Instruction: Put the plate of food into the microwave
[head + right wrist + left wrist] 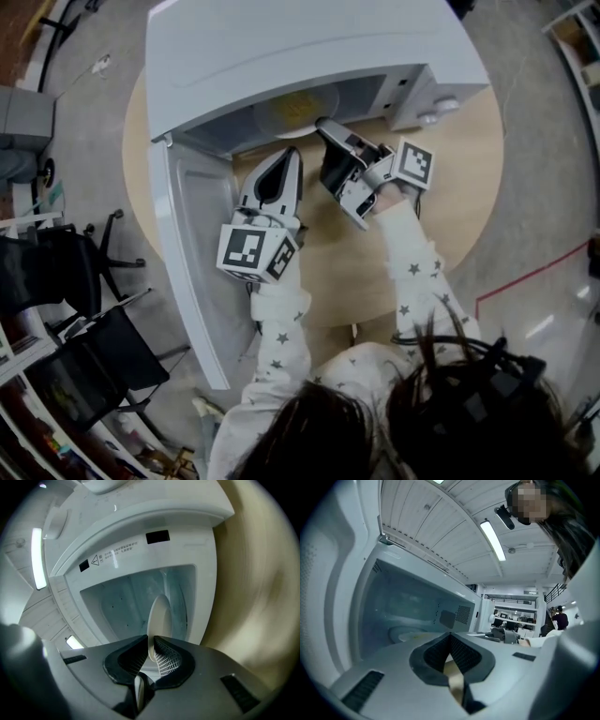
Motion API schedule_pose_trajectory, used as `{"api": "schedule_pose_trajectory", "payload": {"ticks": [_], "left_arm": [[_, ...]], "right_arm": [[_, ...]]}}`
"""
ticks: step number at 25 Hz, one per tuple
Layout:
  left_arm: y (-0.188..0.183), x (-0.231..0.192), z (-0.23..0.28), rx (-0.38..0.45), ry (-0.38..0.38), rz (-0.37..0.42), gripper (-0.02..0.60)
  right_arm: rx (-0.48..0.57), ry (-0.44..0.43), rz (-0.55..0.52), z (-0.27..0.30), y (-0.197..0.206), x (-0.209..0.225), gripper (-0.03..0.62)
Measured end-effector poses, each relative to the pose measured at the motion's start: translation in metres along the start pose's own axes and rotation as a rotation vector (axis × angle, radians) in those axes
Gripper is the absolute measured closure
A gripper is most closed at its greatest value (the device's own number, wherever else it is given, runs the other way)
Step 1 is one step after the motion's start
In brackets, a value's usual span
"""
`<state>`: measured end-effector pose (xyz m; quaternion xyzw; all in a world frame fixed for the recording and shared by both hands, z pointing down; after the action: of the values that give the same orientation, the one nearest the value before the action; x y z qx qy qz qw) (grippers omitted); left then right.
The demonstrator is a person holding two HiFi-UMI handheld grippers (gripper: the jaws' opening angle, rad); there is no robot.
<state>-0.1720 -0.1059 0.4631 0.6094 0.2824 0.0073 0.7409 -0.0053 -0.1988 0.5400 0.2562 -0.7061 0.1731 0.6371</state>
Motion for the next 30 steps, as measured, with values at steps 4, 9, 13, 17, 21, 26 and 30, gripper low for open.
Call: {"api": "schedule_pose_trajectory", "payload": {"ticks": [4, 9, 13, 17, 21, 26, 30], "left_arm": [[0.003, -0.011, 0.005, -0.004, -0.004, -0.013, 0.584], [0.005, -0.023, 0.009, -0.018, -0.013, -0.027, 0.584], [0.003, -0.03, 0.011, -0.018, -0.025, -0.039, 0.584], [0.001, -0.032, 0.015, -0.015, -0.027, -0.04, 0.584], [0.001, -0.032, 0.017, -0.016, -0.032, -0.046, 0.584], [0.006, -0.032, 0.02, -0.025, -0.028, -0.052, 0.584], [0.009, -0.033, 0.021, -0.033, -0.03, -0.051, 0.584]], "right_arm": [[0.009, 0.018, 0.017, 0.005, 0.001, 0.008, 0.566], [0.034, 0.031, 0.051, 0.014, 0.002, 0.013, 0.566], [0.07, 0.085, 0.052, 0.019, 0.002, 0.013, 0.566], [0.052, 0.181, -0.008, 0.019, 0.0, 0.01, 0.566], [0.023, 0.288, -0.134, 0.017, -0.002, 0.005, 0.566], [-0.007, 0.319, -0.241, 0.018, -0.001, 0.001, 0.565], [-0.023, 0.339, -0.233, 0.016, 0.002, 0.002, 0.517]]}}
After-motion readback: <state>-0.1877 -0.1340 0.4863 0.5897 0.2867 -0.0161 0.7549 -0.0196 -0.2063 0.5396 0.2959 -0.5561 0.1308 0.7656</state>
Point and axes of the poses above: the fingertips, and each gripper's own axes: z forward along the fingers, x to its right, y out of its underside, the point moved 10 cm from there along -z, backward along the fingers, and after that the axes turned 9 degrees about -z, right-handed, at the moved point
